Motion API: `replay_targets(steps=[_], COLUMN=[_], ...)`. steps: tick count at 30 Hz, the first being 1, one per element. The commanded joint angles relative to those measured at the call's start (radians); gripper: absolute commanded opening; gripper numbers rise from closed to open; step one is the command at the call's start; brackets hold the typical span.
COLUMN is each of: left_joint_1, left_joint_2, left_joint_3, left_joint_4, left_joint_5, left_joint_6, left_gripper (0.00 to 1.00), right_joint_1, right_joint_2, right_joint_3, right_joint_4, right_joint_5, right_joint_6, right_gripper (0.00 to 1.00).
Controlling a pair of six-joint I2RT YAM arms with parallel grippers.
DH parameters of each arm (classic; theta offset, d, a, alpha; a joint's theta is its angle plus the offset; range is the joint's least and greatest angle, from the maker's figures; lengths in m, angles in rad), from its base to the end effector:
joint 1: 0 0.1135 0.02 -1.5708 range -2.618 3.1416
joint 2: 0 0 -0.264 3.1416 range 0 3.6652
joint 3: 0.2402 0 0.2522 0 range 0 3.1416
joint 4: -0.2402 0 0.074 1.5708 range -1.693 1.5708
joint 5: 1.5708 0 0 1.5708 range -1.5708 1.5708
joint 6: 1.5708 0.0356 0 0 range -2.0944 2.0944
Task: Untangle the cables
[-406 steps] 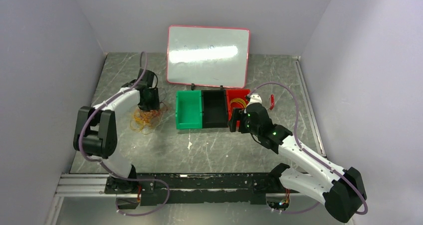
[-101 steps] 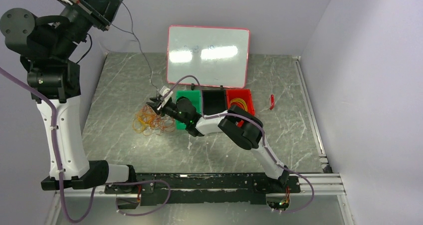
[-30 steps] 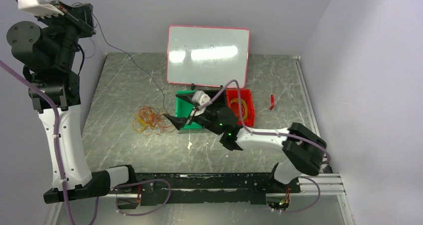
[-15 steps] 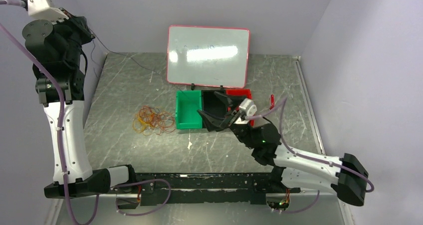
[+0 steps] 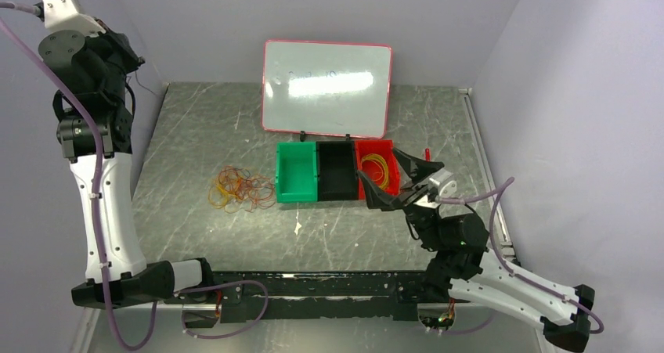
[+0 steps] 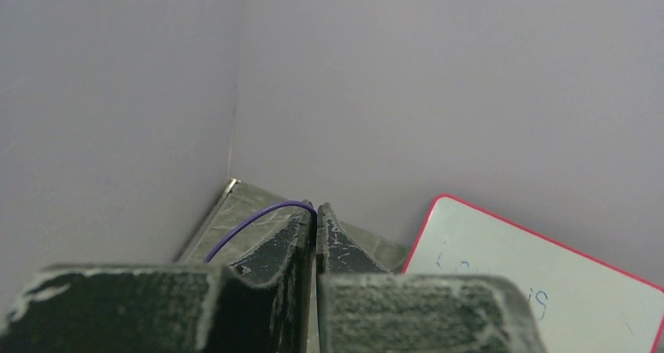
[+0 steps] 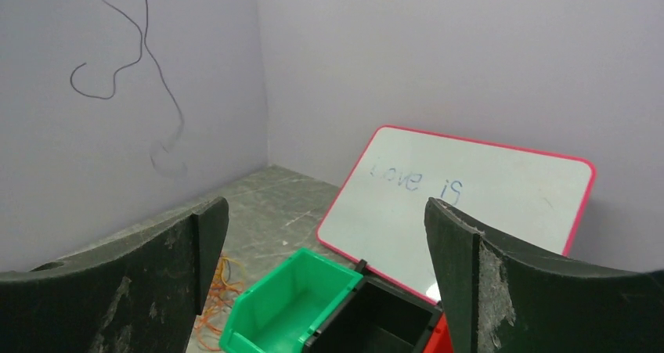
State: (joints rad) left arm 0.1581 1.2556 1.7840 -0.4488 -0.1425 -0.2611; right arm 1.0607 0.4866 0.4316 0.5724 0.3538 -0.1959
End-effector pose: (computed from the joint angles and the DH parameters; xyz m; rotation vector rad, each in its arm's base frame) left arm 0.2247 0.0409 0.5485 -0.4220 1.4311 0.0231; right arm 0.0732 0.1056 0.3365 -0.3586 1.0468 0.5905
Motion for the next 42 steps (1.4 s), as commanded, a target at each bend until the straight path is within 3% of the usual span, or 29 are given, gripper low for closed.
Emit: replay_targets(steps=[1,13,22,30,42], left_joint_1=[0.017,0.016,0.014,0.003,0.003], left_joint_2=[-0.001,0.016,0.003,-0.002,-0.014], left_joint_3=[-0.013,0.13,0.15,0.108,0.076], left_joint_4=[0.051,0.033,0.15,0.217,0.339], left_joint_5=[0.161,0.627,0.886,0.972,1.05], left_joint_6=[0.035,0.038,-0.144,-0.211,-0.32], left_gripper=[0.07,0.07,0.07,0.07,0.07], right_joint_1=[-0.003,-0.004,-0.003,-0.004,-0.005], right_joint_2=[-0.035,0.167,0.399,0.734,1.162], right_joint_3=[0.008,0.102,0.325,0.594,0.932], right_joint_4=[-0.169,-0.089,-0.017,0.038,0.178], right_joint_5=[0.032,-0.145,-0.294,-0.434,-0.467], right_joint_6=[-0.031,-0.049,-0.056,-0.033,0.017], right_gripper=[1.0,0.97,0.97,0.97,0.94])
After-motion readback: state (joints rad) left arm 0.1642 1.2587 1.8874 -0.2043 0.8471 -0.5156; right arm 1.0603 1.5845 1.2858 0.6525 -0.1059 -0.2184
